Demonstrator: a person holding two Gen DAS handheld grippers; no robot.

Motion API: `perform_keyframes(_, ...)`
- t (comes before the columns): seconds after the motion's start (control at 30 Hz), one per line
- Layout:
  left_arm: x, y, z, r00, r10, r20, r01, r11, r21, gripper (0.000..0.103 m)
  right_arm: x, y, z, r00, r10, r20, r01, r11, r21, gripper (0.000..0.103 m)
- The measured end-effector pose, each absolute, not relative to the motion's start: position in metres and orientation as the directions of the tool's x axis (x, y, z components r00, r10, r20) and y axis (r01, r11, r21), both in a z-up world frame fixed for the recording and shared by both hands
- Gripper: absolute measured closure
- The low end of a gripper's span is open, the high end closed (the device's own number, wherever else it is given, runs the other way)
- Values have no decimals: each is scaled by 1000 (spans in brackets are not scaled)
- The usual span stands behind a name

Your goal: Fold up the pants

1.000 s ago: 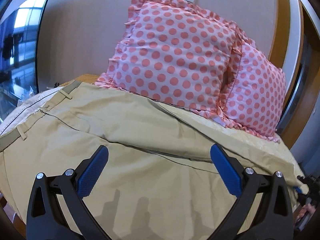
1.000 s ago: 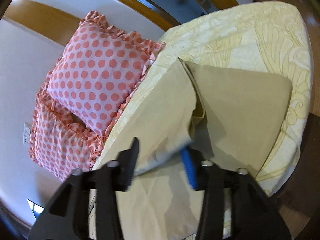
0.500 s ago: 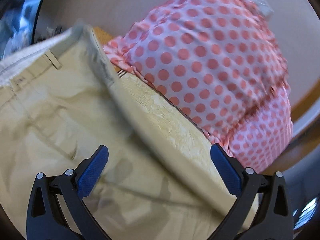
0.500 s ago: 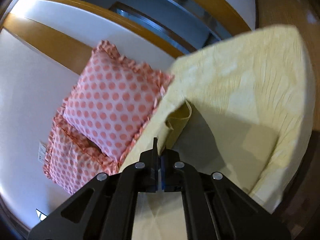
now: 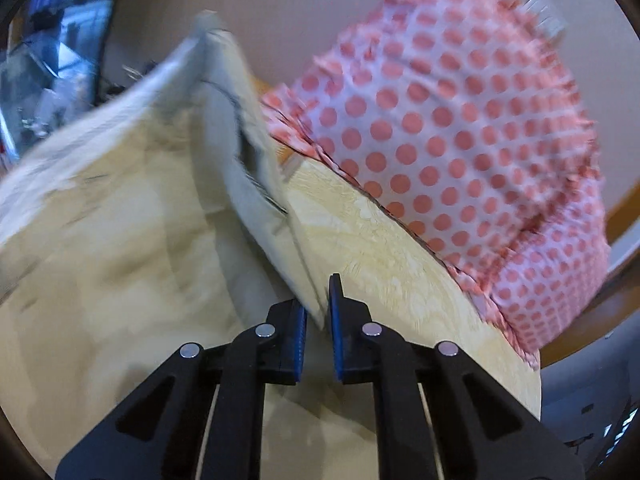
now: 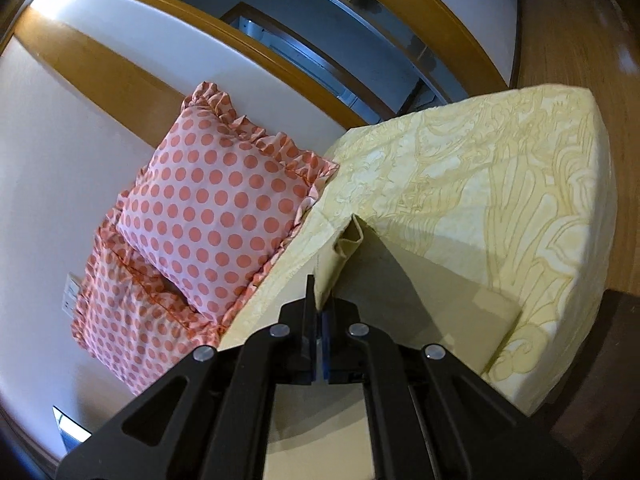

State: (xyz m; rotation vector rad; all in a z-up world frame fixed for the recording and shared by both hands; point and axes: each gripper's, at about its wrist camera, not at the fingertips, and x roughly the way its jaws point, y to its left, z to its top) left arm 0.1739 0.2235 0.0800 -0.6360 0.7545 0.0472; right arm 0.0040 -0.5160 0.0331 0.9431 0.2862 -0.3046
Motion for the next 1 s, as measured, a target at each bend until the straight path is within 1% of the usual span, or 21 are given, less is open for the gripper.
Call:
perform_keyframes(0.13,74,230,70,746,-131,-653,-289,820,-495,93,-4,-520,27,902,-156,-402,417,551,722,102)
perform_keyframes(0.27,16,231,43,721,-126,-681,-326,806,-493,93,-11,-525,14,876,-162,-454,465,533,707,102)
perform_keyframes(0.37,-4,227,30,715,-115,-690,-341,804,-487,93,-18,-528,7,866,-170,-471,485,517,705,102)
perform_keyframes(0.53,-25,219,34,735,-92,-672,-331,816,-474,93,-33,-526,10,851,-203,-484,512,523,681,102)
perform_keyframes(0.67,-33,214,27,744,-70,-665,-323,832,-450,93,-32,-524,3,817,-221,-533,558,539,631,101)
perform_keyframes(0.73,-37,213,27,752,-63,-656,-316,838,-444,93,-32,-522,0,811,-216,-543,562,543,624,99)
perform_keyframes(0.77,-39,213,28,756,-63,-651,-309,844,-439,93,-35,-520,1,812,-219,-542,561,550,619,96)
perform_keyframes(0.8,-41,212,29,759,-63,-648,-301,849,-435,92,-37,-519,3,813,-224,-537,560,554,616,80)
perform_keyframes(0.83,-45,213,31,764,-67,-642,-292,851,-436,91,-41,-519,6,823,-229,-520,548,559,622,61)
perform_keyframes(0.87,-48,213,32,767,-72,-638,-286,851,-440,91,-46,-519,10,835,-244,-494,537,560,631,50)
perform_keyframes(0.9,-55,214,36,776,-63,-628,-288,850,-440,89,-53,-519,14,827,-290,-482,556,554,620,42)
perform_keyframes(0.97,-67,216,44,793,-8,-610,-308,857,-413,86,-61,-524,18,817,-344,-463,575,551,604,42)
perform_keyframes(1.0,-75,218,51,808,29,-589,-320,861,-396,83,-62,-527,18,811,-358,-463,584,548,599,44)
